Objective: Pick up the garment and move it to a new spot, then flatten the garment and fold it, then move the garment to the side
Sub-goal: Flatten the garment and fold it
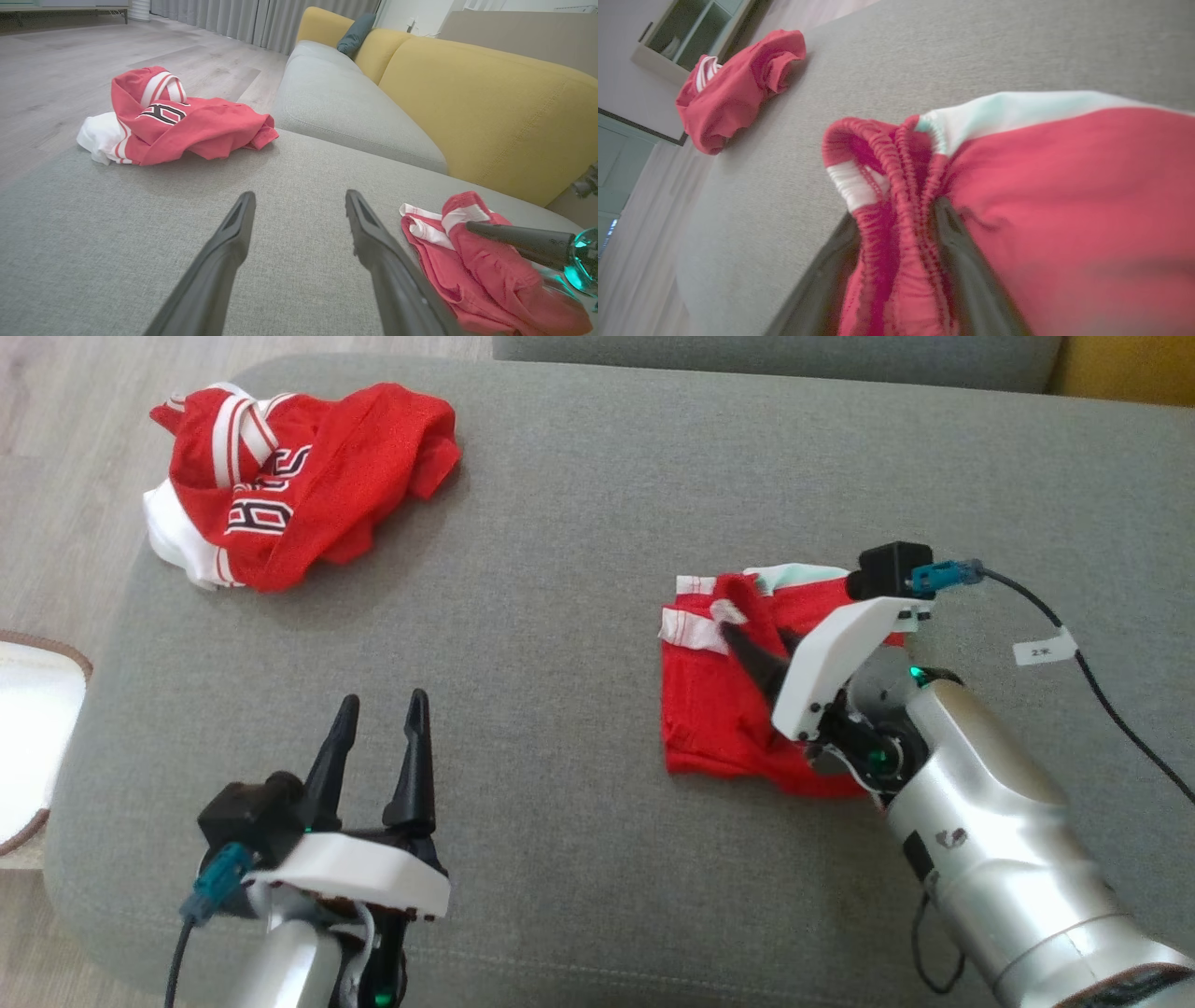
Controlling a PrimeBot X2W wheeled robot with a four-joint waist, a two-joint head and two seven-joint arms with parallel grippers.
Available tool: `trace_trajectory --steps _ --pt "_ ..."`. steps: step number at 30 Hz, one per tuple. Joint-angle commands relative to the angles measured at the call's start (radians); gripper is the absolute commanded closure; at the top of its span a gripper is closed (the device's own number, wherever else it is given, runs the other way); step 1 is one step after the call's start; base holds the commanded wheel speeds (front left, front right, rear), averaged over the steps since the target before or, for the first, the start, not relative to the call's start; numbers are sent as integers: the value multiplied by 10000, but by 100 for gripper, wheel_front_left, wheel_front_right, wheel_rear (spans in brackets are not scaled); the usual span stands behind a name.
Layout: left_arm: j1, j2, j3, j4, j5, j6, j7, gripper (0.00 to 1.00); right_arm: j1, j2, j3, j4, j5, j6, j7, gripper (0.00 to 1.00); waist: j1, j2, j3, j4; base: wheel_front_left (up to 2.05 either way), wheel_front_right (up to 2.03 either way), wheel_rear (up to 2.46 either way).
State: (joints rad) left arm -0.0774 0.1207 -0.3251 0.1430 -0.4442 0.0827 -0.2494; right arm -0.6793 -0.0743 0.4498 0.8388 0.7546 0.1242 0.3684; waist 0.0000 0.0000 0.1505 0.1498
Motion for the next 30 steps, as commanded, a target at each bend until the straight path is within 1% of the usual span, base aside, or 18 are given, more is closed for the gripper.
trace_trajectory --steps 1,5,9,12,17,21,22,26,30 --pt "-510 29 269 -260 -17 -32 -115 0 -443 235 263 -371 250 65 -171 0 0 0 -18 19 0 0 0" --pt "-478 5 293 -229 -4 -40 -118 0 -429 238 942 -666 1415 65 -475 0 0 0 -75 -4 0 0 0" --pt "-439 -1 303 -230 26 -56 -120 0 -584 239 1403 -692 1979 65 -1055 0 0 0 -164 -145 0 0 0" --pt "-448 -3 308 -215 57 -58 -121 0 -771 239 1581 -565 2024 65 -1721 0 0 0 -265 -298 0 0 0" --pt "-563 36 379 -173 111 -41 -122 0 -1087 214 1726 -109 1196 65 -3205 0 0 0 -494 -648 0 0 0" --pt "-653 42 487 -132 142 69 -122 0 -1196 39 1611 287 381 65 -4478 0 0 0 -740 -981 0 0 0" --pt "-653 42 487 -132 142 69 -122 0 -1196 39 1611 287 381 65 -4478 0 0 0 -740 -981 0 0 0" --pt "-636 19 661 -129 157 215 -123 0 -1123 -77 1319 733 -557 65 -5658 0 0 0 -957 -1300 0 0 0" --pt "-494 -16 797 -151 191 307 -123 0 -743 -60 807 805 -1439 65 -6173 0 0 0 -1144 -1554 0 0 0"
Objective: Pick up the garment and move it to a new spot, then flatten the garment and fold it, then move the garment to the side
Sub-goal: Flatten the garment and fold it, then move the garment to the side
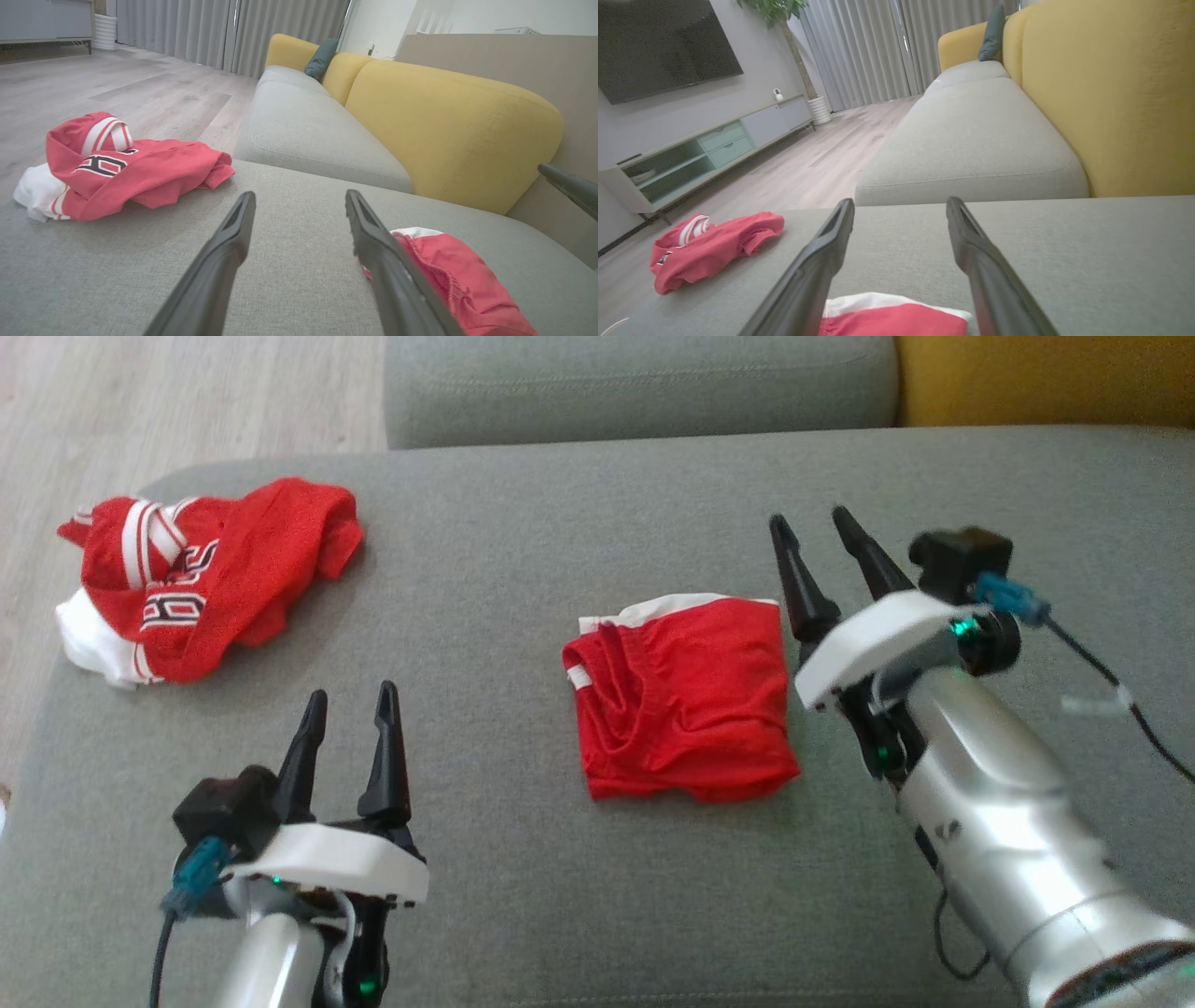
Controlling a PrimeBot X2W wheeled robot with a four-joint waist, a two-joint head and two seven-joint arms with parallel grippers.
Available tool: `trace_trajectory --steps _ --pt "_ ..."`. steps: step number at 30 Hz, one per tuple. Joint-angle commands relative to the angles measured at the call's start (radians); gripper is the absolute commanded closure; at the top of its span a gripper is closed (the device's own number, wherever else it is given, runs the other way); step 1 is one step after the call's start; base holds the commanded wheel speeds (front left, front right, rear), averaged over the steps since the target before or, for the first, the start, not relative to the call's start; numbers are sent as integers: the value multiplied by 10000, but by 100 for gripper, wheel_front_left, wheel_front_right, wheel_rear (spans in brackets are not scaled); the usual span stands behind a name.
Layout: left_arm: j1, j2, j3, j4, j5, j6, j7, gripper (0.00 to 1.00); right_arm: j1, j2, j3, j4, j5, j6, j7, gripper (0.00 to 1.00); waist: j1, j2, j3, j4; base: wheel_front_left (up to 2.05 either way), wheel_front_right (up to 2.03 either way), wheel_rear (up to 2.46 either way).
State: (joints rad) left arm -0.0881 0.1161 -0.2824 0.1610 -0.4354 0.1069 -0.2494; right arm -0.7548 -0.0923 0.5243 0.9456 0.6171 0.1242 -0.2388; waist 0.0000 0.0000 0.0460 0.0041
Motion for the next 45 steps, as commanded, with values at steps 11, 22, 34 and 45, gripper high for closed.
trace_trajectory --steps 11,22,34,45 --pt "324 6 633 -397 210 95 -123 0 3503 380 -3140 -3411 -3444 65 -226 0 0 0 -539 -312 0 0 0" --pt "1002 4 813 -398 560 148 -124 0 6187 419 -4130 -5980 -3668 65 -228 0 0 0 -639 -234 0 0 0" --pt "1036 -98 909 -313 773 47 -124 0 6634 420 -4260 -6396 -3683 65 -18 0 0 0 -602 -173 0 0 0" --pt "1014 -157 971 -220 851 -20 -124 0 6699 420 -4295 -6527 -3680 65 94 0 0 0 -589 -162 0 0 0"
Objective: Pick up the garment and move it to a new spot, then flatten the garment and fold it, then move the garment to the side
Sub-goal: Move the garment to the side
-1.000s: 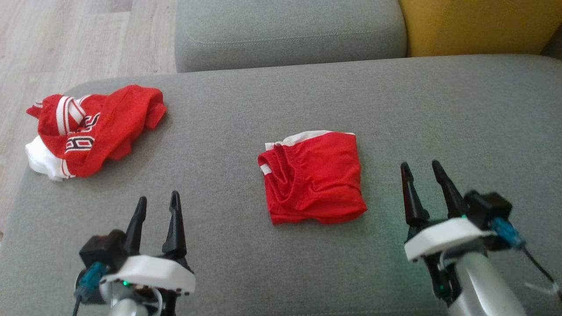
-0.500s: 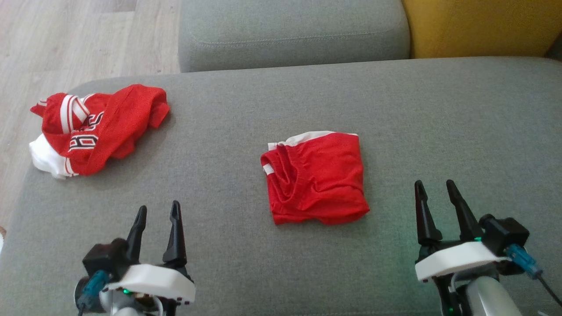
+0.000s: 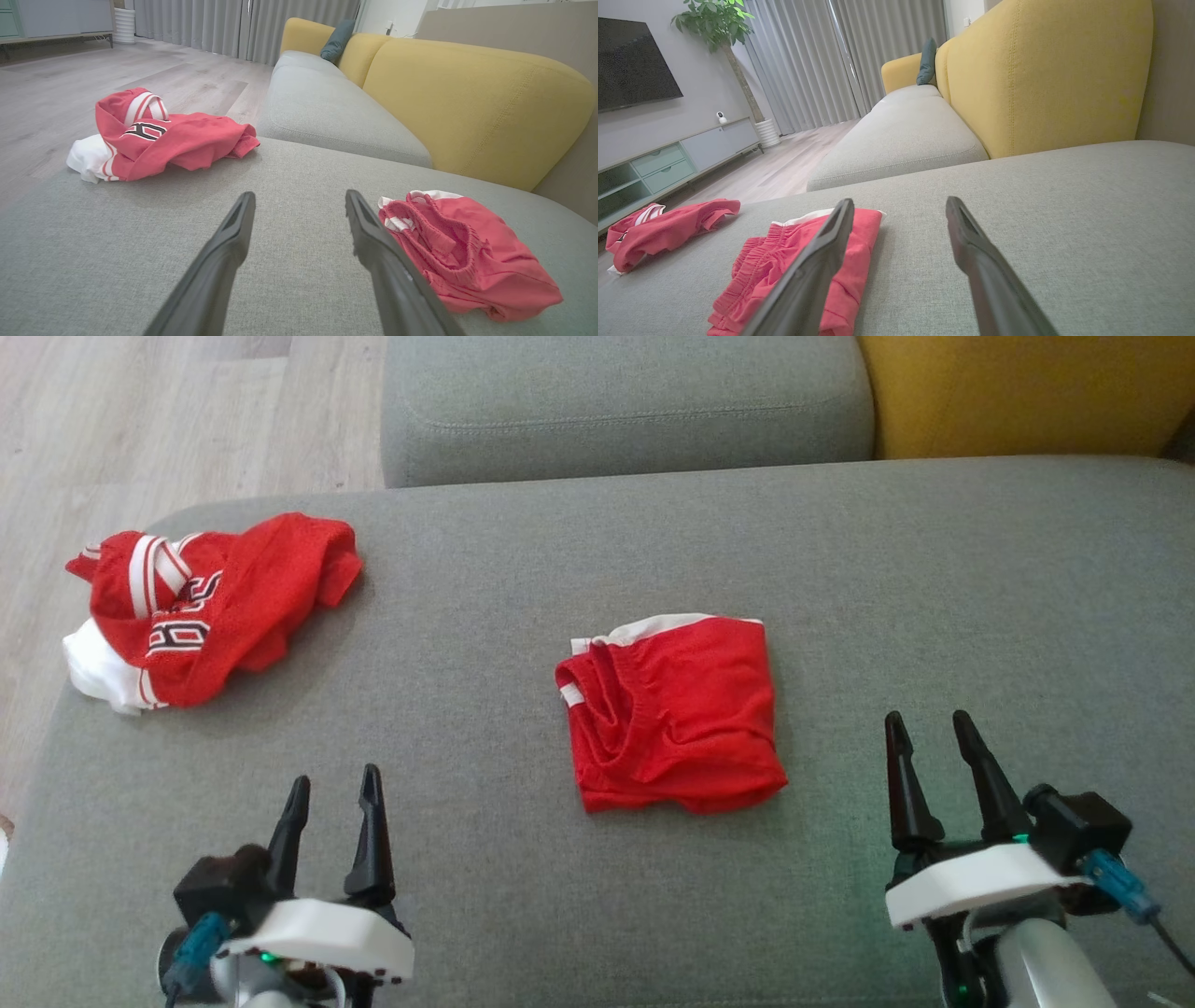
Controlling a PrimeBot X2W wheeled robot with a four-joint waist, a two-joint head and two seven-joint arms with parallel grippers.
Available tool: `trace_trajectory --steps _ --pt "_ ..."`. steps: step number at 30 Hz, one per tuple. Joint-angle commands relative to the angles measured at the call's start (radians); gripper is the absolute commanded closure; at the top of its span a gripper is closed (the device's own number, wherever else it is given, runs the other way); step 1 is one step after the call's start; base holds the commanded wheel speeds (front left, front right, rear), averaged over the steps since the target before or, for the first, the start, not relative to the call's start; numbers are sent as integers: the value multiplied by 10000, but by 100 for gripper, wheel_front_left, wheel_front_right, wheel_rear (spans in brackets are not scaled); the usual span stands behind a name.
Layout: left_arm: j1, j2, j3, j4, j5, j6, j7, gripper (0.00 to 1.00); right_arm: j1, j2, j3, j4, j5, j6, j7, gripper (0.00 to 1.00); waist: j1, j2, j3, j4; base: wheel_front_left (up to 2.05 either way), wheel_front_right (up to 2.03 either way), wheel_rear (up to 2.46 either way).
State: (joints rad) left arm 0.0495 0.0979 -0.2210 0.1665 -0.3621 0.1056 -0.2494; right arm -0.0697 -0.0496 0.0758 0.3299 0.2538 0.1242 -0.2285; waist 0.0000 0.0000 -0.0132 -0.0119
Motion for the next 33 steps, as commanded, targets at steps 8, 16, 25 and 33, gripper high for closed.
trace_trajectory --steps 8,16,25,33 --pt "-387 -18 376 -250 148 -28 -124 0 -208 -7 162 -353 80 65 97 0 0 0 53 2 0 0 0" --pt "-569 -155 328 -272 123 -88 -124 0 -1371 -7 -36 -110 -33 65 1552 0 0 0 510 204 0 0 0" --pt "-983 -378 219 -173 68 -220 -124 0 -3583 -8 150 1163 -44 65 4285 0 0 0 1275 851 0 0 0" --pt "-1174 -454 249 -56 50 -291 -124 0 -4226 -313 166 2467 540 65 5932 0 0 0 1673 1527 0 0 0"
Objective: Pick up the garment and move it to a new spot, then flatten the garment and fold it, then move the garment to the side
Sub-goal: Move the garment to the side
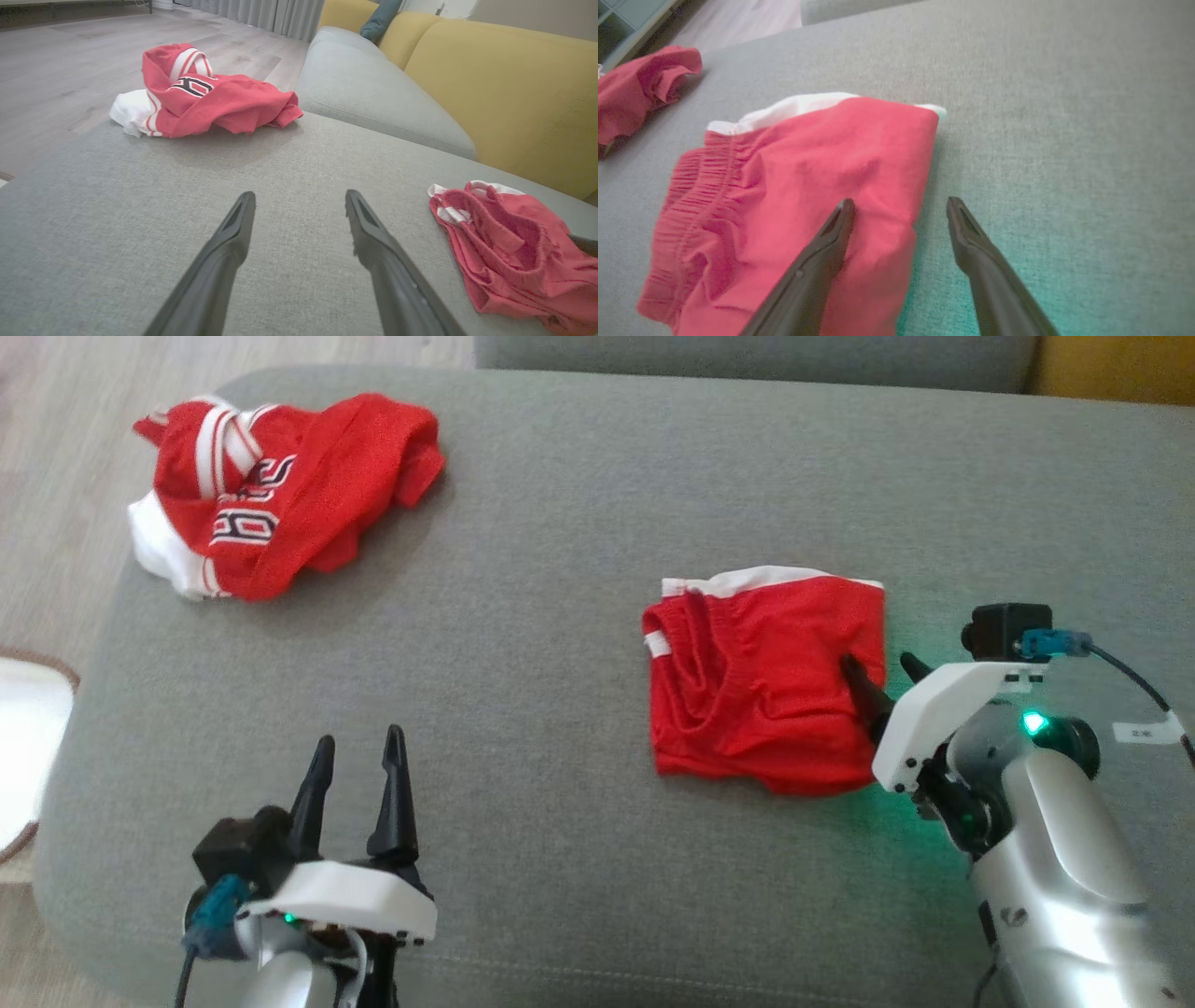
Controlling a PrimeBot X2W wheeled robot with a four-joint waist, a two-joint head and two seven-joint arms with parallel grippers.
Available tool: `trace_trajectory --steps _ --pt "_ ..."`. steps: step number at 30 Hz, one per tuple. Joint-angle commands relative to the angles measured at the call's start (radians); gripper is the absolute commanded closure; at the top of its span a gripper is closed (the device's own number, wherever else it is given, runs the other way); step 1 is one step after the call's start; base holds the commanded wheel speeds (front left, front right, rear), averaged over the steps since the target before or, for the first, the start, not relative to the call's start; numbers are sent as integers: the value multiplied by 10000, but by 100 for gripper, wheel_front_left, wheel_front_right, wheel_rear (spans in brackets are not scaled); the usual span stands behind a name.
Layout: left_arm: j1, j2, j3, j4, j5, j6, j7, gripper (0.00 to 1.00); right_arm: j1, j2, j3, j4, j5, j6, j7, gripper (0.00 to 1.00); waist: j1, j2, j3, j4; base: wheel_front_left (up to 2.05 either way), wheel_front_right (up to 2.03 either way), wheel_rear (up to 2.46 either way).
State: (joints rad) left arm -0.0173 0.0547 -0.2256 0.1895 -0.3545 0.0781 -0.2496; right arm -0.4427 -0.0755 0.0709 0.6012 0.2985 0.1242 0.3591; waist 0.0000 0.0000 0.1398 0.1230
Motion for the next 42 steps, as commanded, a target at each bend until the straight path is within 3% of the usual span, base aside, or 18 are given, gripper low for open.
trace_trajectory --steps 1,8,9,11,12,14,22,28,36,42 --pt "-509 -26 311 -281 -20 -24 -122 0 -541 -88 186 -118 178 65 159 0 0 0 174 230 0 0 0" --pt "-527 -39 344 -275 45 -62 -122 0 -853 -101 69 606 876 65 856 0 0 0 288 402 0 0 0" --pt "-525 -40 344 -278 55 -63 -122 0 -906 -105 82 689 971 65 925 12 0 0 303 411 0 0 0" --pt "-520 -42 337 -285 57 -60 -122 0 -1001 -155 152 833 1079 65 993 51 0 0 328 414 0 0 0" --pt "-516 -42 334 -289 60 -59 -122 0 -1046 -174 193 892 1142 65 1000 59 0 0 340 408 0 0 0" --pt "-520 -43 338 -286 85 -58 -122 0 -1151 -252 238 959 1201 65 839 100 0 0 371 365 0 0 0" --pt "-652 -44 465 -441 421 -146 -122 0 -1927 -877 170 1201 523 65 -348 100 0 0 716 -397 0 0 0" --pt "-1050 15 574 -715 728 -300 -122 0 -2674 -1107 65 1153 77 65 -769 100 0 0 1298 -1800 0 0 0" --pt "-1799 270 300 -1051 1208 -442 -20 0 -3573 -702 43 921 -53 65 -1190 100 0 0 2375 -4219 0 0 0" --pt "-2233 440 116 -1261 1429 -454 247 0 -4030 -360 122 1081 -87 65 -1522 100 0 0 2871 -4922 0 0 0"
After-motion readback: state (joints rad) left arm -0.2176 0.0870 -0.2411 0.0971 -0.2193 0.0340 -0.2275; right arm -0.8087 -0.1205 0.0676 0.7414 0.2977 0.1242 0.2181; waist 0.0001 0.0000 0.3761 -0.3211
